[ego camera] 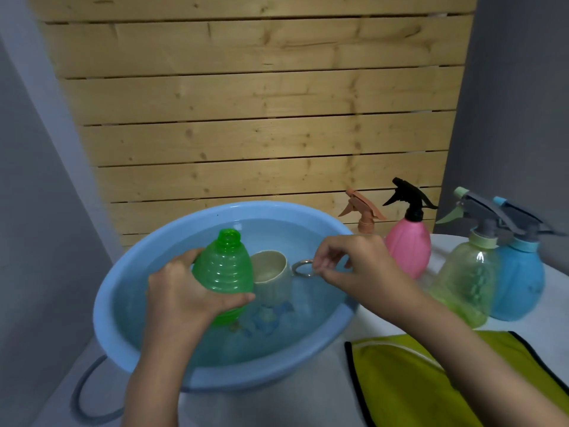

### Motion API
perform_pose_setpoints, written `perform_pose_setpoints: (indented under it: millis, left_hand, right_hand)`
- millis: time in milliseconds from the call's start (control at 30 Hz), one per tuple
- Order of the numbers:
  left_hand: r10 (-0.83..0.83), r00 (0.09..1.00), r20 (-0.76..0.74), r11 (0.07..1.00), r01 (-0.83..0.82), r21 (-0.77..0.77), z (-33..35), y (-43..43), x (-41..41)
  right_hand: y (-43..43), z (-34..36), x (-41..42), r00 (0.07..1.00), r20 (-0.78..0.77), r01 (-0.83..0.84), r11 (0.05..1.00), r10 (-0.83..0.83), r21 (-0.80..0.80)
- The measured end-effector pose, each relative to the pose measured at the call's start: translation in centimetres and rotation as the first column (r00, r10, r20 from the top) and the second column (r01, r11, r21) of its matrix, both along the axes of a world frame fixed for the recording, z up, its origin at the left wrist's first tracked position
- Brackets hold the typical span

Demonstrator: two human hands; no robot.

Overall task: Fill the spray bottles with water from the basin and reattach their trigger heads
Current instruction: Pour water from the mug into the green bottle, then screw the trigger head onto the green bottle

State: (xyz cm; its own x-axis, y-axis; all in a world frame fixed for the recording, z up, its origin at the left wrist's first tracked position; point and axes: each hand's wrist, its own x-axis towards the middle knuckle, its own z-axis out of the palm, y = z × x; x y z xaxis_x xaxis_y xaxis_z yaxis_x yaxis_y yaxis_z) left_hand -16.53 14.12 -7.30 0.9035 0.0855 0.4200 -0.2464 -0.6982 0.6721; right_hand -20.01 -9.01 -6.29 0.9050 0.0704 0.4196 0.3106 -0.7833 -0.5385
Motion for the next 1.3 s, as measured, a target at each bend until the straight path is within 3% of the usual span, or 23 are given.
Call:
perform_pose_setpoints:
  millis: [200,433,500,600,733,900,1033,1300]
  left_hand:
    - [-0.012,1.000,0.001,1.000,0.012,-0.002,0.5,-0.8,-0.6]
    - [-0.017,1.000,0.013,0.995,0.019,-0.099,0.8,-1.8,-0.9]
    - [-0.034,0.999,0.007,0.994,0.034,-0.107,1.1,-2.3,-1.1]
    - [-0.066,0.998,-0.012,0.991,0.064,-0.118,1.4,-3.4,-1.5]
    - [-0.119,0.993,-0.005,0.980,0.117,-0.159,1.2,-4.6,-1.6]
    - [-0.135,0.991,0.001,0.966,0.132,-0.221,0.7,-5.9,-1.3]
    - [-0.152,0.988,0.007,0.970,0.150,-0.189,1.0,-7.3,-1.4]
    - [-0.187,0.982,0.012,0.960,0.185,-0.210,0.9,-9.6,-1.6]
  right_hand:
    - [-2.4,-0.3,-0.8,0.996,0.026,0.081,0.981,-0.087,0.175]
    - [-3.9,-1.3,-1.7,0.986,-0.060,0.165,0.970,-0.157,0.178]
    - [-4.6,-1.7,-1.9,0.972,-0.093,0.224,0.971,-0.216,0.082]
    - [-5.8,-2.2,-2.8,0.908,-0.240,0.298,0.931,-0.345,-0.211]
    - [-6.0,-2.1,-3.8,0.819,-0.426,0.251,0.907,-0.385,-0.338]
    - [-5.3,-3.7,-4.6,0.712,-0.482,0.136,0.774,-0.510,-0.618]
    - [-4.6,-4.7,-4.8,0.716,-0.449,0.099,0.713,-0.535,-0.694]
    - [-5.6,-5.5,-6.0,0.705,-0.459,0.065,0.693,-0.541,-0.718]
